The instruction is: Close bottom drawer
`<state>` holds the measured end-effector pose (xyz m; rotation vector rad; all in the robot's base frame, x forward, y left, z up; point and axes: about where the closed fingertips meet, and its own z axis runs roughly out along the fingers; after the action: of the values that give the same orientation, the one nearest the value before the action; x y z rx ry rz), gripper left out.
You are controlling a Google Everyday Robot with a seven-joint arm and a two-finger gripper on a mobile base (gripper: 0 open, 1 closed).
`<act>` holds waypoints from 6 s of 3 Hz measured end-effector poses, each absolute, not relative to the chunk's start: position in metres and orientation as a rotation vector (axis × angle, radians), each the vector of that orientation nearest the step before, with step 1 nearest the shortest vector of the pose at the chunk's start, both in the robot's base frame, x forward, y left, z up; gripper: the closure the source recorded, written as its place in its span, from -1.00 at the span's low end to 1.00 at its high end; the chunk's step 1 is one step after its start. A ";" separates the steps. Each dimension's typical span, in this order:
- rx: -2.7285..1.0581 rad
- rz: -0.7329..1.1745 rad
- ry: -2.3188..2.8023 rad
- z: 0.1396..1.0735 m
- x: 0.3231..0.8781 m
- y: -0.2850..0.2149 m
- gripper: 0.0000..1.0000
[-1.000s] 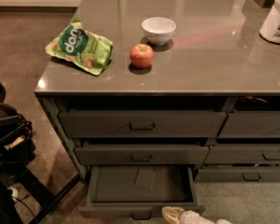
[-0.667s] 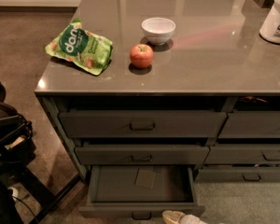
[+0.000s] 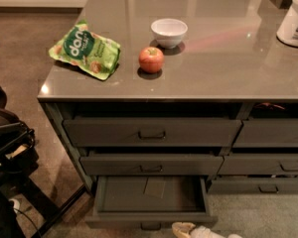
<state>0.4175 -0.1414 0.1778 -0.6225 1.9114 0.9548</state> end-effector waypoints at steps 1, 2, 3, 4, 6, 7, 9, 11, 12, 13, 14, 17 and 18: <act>-0.623 0.955 1.911 0.178 0.417 -0.141 1.00; -0.725 0.864 1.845 0.192 0.459 -0.139 1.00; -0.725 0.864 1.845 0.192 0.458 -0.139 1.00; -0.802 0.807 1.798 0.197 0.493 -0.133 1.00; -0.803 0.772 1.817 0.188 0.496 -0.132 1.00; -0.795 0.724 1.830 0.173 0.508 -0.134 1.00; -0.812 0.647 1.801 0.169 0.537 -0.135 1.00; -0.905 0.595 1.685 0.182 0.591 -0.107 1.00; -0.929 0.596 1.654 0.186 0.602 -0.097 1.00; -0.929 0.596 1.654 0.186 0.601 -0.096 1.00; -0.821 0.698 1.731 0.185 0.557 -0.118 1.00; -0.571 0.855 1.868 0.190 0.467 -0.163 -0.30; -0.571 0.856 1.868 0.190 0.467 -0.163 -0.76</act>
Offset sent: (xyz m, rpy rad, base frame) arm 0.1372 0.0009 0.0462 -0.2039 -0.3496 0.0846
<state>0.4672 -0.1631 0.1901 -0.5714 1.8676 0.8556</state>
